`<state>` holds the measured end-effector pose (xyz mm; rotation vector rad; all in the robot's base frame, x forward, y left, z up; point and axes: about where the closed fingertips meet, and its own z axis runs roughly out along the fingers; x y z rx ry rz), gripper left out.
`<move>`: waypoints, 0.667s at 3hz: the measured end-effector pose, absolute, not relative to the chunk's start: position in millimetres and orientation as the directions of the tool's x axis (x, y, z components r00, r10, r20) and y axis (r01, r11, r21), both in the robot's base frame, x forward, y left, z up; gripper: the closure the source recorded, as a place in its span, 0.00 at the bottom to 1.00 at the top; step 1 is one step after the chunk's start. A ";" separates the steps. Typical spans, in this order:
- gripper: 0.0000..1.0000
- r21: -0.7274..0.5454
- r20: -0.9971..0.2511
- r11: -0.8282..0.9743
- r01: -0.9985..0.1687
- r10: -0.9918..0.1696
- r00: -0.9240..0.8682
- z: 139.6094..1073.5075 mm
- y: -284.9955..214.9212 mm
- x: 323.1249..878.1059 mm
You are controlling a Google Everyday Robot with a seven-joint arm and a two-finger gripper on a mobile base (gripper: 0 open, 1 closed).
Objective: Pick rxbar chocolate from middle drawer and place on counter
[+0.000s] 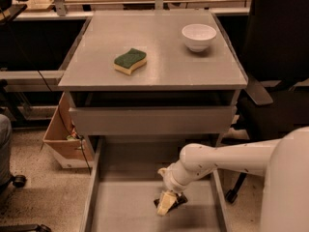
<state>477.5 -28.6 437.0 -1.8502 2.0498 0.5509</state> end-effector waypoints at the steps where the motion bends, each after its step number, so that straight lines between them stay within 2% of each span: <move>1: 0.00 0.057 -0.467 0.042 -0.998 -0.882 -0.063 414.9 -21.7 471.5; 2: 0.00 0.048 -0.455 0.006 -0.999 -0.890 -0.028 392.0 -23.1 467.1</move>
Offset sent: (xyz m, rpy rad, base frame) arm -0.0136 0.0024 -0.0713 -0.0510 -0.0311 0.1220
